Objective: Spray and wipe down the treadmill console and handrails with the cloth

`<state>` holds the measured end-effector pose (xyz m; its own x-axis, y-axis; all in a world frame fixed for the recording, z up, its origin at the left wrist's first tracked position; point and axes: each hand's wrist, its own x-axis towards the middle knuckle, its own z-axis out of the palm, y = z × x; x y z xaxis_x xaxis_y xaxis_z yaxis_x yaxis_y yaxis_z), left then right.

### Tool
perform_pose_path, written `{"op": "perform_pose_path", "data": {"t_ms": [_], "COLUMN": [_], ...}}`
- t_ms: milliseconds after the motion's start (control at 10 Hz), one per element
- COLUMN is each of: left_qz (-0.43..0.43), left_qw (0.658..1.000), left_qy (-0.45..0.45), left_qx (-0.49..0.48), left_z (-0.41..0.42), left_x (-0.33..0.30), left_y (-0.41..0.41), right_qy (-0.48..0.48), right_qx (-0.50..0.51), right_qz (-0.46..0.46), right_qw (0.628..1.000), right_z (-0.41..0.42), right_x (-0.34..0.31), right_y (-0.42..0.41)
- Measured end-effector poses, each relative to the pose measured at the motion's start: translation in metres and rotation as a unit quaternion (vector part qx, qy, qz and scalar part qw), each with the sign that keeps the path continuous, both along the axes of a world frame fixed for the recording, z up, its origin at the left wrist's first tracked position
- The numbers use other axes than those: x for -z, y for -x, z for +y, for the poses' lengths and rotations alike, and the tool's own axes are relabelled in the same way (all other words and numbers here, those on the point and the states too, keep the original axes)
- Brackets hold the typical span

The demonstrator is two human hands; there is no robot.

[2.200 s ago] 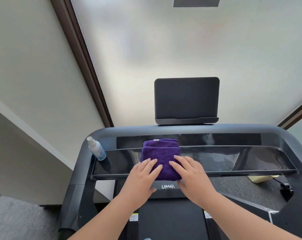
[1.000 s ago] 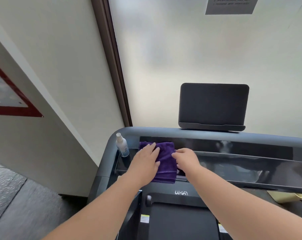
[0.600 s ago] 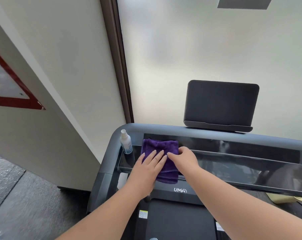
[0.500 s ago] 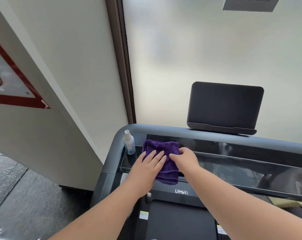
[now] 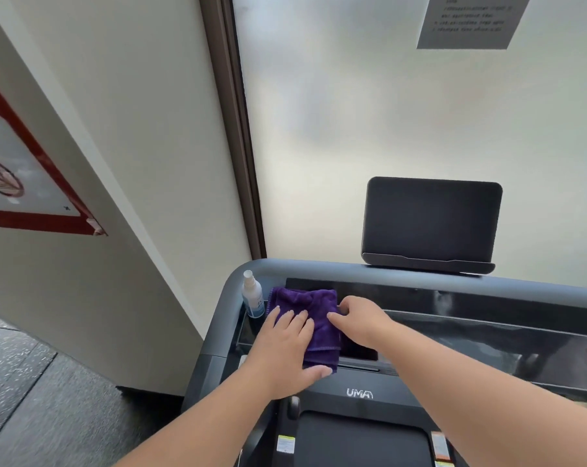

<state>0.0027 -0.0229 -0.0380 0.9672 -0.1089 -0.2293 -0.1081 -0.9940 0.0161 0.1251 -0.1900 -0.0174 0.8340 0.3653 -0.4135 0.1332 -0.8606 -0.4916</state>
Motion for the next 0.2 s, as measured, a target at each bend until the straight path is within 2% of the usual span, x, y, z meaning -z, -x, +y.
{"op": "perform_pose_path", "data": {"t_ms": [100,200], "left_qz": [-0.036,0.025], "left_qw": [0.999,1.000], "left_qy": [-0.012,0.004], "left_qx": [-0.022,-0.014], "left_z": [-0.017,-0.037], "left_x": [-0.033,-0.060], "left_y": [-0.027,-0.058], "right_qy": [0.090,0.149], "right_qx": [-0.063,-0.086], "right_qz": [0.036,0.029], "right_qw": [0.993,0.985], "right_z": [-0.020,-0.039], "right_x": [-0.022,-0.045], "right_y": [-0.022,-0.033]}}
